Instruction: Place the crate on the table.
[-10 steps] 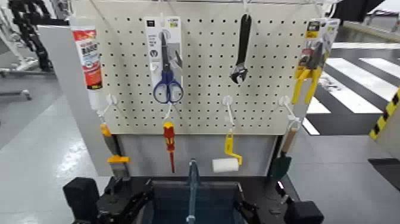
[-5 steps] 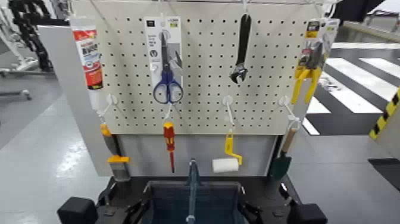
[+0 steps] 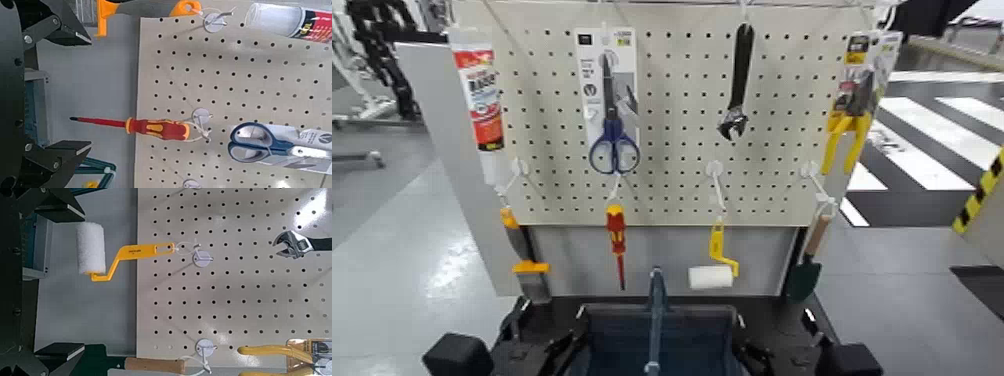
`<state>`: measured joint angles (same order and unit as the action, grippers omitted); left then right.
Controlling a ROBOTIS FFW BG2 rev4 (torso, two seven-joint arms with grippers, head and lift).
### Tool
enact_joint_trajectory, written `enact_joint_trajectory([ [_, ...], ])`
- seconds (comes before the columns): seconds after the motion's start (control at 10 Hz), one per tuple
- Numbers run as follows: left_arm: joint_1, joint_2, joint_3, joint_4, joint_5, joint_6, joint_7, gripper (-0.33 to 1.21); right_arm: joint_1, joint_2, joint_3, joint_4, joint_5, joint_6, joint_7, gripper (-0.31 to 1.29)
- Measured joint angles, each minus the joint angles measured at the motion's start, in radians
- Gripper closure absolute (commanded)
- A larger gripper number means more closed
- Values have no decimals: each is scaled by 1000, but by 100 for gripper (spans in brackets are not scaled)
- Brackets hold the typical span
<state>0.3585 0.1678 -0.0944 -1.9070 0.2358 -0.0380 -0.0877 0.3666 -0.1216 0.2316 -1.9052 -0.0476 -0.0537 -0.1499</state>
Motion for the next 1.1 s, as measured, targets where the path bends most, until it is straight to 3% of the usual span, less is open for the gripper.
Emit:
enact_joint_trajectory([
  [0.3, -9, -20, 2, 40, 4, -86, -5, 34, 1, -1, -1, -2, 2, 1, 3, 14],
  [1.1, -33, -20, 0, 33, 17, -20, -29, 34, 2, 1, 0, -5, 8, -5, 2, 14],
])
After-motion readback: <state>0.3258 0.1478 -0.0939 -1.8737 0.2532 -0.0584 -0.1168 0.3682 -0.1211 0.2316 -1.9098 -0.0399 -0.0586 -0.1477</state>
